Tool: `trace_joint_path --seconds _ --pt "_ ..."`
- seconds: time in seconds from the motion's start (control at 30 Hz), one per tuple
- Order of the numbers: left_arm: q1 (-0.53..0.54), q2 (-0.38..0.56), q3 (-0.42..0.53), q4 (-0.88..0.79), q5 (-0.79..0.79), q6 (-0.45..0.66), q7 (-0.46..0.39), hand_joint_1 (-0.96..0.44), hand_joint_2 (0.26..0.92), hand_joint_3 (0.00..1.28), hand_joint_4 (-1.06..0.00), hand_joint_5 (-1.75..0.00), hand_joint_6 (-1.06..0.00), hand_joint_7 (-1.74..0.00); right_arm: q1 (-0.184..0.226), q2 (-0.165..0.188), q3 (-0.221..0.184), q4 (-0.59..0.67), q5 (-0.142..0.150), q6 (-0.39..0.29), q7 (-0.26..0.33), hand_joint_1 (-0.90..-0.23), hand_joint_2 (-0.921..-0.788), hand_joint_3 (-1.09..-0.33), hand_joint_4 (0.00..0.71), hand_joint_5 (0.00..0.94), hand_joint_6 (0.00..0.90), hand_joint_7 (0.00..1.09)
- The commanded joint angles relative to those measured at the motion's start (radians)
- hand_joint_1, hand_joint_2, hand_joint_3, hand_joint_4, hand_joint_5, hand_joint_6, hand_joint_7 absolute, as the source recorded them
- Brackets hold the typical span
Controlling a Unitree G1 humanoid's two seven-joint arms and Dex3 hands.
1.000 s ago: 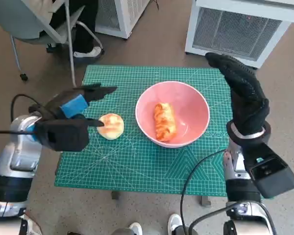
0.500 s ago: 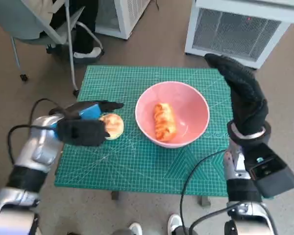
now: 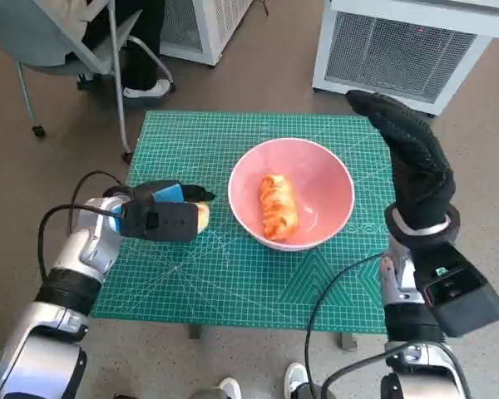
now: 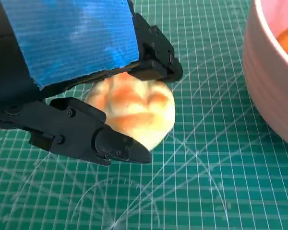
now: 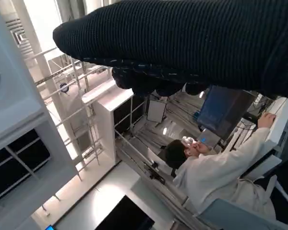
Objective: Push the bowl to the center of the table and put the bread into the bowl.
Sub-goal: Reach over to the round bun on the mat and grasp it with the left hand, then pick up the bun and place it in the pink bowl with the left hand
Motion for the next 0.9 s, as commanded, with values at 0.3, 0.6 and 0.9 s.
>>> trace_joint_path --seconds 0.3,0.6,0.9 --pt "0.035 0.064 0.092 -0.196 -0.054 -0.031 0.018 0.0 0.921 0.13 -0.59 -1.2 -0.58 -1.25 0.034 -0.01 0.001 -0.021 -0.014 0.014 0.002 -0.603 -0.921 -0.746 0.298 0.001 0.04 0.54" --pt "0.044 0.091 0.209 -0.49 -0.123 -0.005 0.023 0.0 0.921 0.12 -0.62 -1.18 -0.58 -1.27 0.042 -0.01 -0.001 -0.038 -0.019 0.024 -0.005 -0.6 -0.921 -0.749 0.298 0.001 0.037 0.54" --pt "0.012 0.041 0.249 -0.681 -0.125 0.004 0.085 0.0 0.921 0.1 -0.62 -1.18 -0.61 -1.23 0.047 -0.009 -0.002 -0.051 -0.007 0.041 0.001 -0.601 -0.921 -0.749 0.297 0.0 0.034 0.55"
